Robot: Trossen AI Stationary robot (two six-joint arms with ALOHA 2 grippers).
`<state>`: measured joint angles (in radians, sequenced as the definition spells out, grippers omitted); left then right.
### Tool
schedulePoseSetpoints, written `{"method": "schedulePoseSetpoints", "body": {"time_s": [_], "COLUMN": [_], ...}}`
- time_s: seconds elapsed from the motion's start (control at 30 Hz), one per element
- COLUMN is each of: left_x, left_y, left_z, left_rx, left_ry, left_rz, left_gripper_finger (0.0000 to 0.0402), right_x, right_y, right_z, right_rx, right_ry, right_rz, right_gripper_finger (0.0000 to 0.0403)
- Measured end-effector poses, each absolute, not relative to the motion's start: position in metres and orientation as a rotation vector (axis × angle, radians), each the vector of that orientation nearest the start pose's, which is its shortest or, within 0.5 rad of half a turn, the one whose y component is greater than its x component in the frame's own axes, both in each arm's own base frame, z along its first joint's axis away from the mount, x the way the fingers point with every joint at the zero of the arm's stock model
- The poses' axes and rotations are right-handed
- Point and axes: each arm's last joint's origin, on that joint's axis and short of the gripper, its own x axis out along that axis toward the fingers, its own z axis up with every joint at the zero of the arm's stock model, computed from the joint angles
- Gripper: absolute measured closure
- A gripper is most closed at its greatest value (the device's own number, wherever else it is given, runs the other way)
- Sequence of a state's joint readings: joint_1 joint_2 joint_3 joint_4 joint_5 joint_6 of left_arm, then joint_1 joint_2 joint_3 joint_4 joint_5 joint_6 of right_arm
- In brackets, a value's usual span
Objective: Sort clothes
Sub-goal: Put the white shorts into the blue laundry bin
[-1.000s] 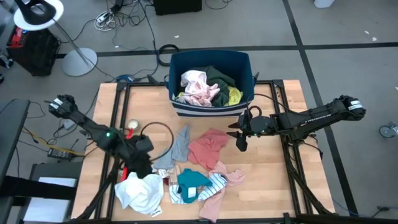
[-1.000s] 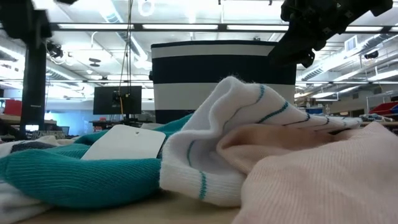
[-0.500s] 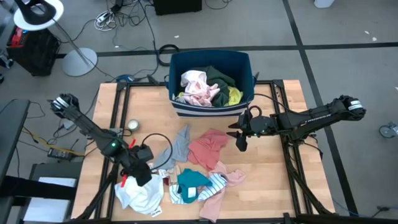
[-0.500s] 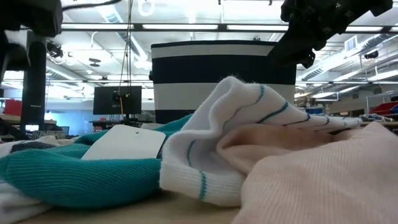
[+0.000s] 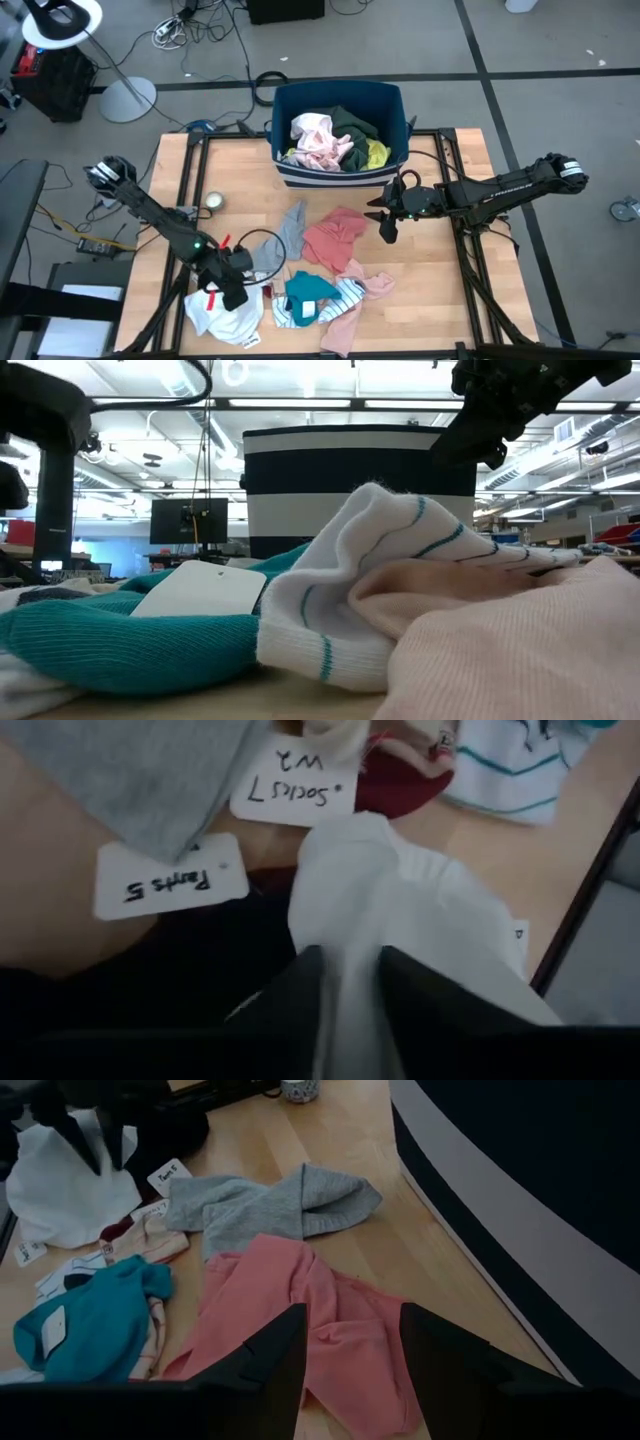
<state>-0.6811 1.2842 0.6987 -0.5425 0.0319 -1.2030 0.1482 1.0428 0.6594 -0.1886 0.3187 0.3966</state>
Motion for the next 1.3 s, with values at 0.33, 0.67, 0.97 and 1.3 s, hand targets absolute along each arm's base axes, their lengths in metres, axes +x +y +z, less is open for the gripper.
{"method": "schedulePoseSetpoints", "body": {"time_s": [0.33, 0.67, 0.97, 1.3], "left_x": [0.181, 0.2, 0.225, 0.236], "left_y": [-0.145, -0.12, -0.053, 0.027], "left_z": [0.231, 0.331, 0.394, 0.464], "left_rx": [-0.641, -0.397, -0.235, -0.13], "left_ry": [1.151, 0.901, 0.665, 0.248], "left_rz": [0.016, 0.02, 0.127, 0.166], "left_gripper_finger": [0.0398, 0.04, 0.0401, 0.0401], "right_x": [0.216, 0.218, 0.219, 0.22], "right_y": [0.023, 0.023, 0.023, 0.023], "right_z": [0.244, 0.247, 0.249, 0.251], "right_rx": [0.257, 0.259, 0.253, 0.242], "right_ry": [0.511, 0.476, 0.455, 0.438], "right_rz": [-0.273, -0.265, -0.259, -0.252], "right_gripper_finger": [0.0238, 0.0238, 0.0238, 0.0238]}}
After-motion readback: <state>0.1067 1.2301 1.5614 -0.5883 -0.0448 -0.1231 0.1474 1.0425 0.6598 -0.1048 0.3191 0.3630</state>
